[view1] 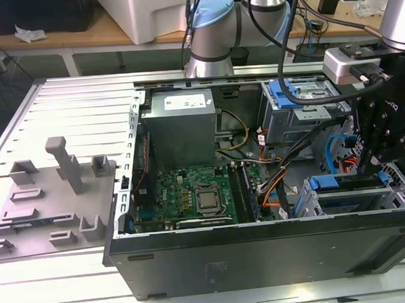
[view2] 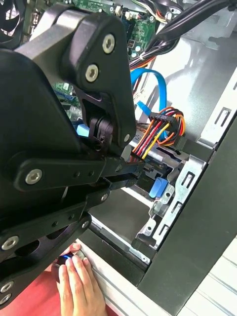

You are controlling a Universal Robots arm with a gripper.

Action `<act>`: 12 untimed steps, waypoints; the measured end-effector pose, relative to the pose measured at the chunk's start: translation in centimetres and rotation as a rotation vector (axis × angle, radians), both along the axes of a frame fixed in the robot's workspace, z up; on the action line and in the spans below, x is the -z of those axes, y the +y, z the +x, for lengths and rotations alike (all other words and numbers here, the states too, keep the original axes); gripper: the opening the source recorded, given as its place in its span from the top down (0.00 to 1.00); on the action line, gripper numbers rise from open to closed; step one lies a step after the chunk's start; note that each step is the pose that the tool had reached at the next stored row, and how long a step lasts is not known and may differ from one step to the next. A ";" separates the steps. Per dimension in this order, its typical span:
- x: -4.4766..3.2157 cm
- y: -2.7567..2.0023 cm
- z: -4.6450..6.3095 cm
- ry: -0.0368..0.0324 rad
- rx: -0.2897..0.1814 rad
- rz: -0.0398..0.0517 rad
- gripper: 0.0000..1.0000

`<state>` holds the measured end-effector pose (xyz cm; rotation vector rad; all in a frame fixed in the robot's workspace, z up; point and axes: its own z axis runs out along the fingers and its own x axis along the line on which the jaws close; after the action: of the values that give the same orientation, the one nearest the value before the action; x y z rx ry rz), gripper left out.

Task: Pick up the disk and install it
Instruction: 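Insert the first disk wire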

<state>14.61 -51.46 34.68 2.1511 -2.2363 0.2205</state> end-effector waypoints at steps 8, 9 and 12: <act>0.01 -0.29 0.1 0.0000 0.004 0.0165 0.83; 0.02 -0.30 0.1 0.0000 0.004 0.0168 0.83; 0.05 -0.30 0.1 0.0000 0.004 0.0186 0.83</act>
<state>14.70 -51.76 34.63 2.1559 -2.2510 0.2003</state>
